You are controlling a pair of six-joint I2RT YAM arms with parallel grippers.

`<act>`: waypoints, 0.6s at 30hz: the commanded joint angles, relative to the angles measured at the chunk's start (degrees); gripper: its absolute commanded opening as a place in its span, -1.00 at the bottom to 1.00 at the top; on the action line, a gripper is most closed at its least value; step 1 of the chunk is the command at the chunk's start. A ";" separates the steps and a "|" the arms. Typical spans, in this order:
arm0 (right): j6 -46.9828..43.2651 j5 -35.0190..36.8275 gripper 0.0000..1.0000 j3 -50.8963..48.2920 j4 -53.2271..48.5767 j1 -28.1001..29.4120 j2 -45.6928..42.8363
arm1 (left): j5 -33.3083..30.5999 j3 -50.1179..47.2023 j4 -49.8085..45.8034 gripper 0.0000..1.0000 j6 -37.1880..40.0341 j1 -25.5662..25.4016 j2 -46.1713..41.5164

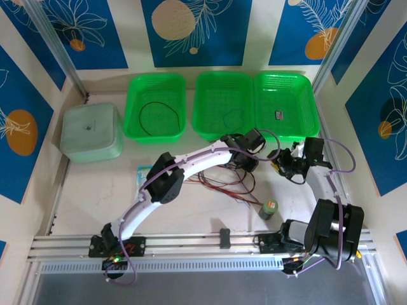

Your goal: Untangle the cables

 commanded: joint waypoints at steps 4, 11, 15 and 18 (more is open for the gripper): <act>-1.23 -1.93 -0.18 0.39 -1.33 -0.02 -0.04 | -0.01 1.25 -0.94 -0.91 -0.38 0.34 1.04; -1.46 -2.16 -0.19 0.20 -1.59 0.13 -0.21 | -0.95 1.05 -1.32 -1.00 0.38 0.34 -1.87; -1.87 -2.66 -0.18 -0.01 -1.55 0.14 -1.01 | -1.62 1.64 -3.00 -1.00 0.85 0.42 -4.61; -1.82 -3.55 -0.17 -0.35 -0.75 0.38 -3.13 | -2.74 1.49 -3.90 -1.00 0.44 0.52 -7.73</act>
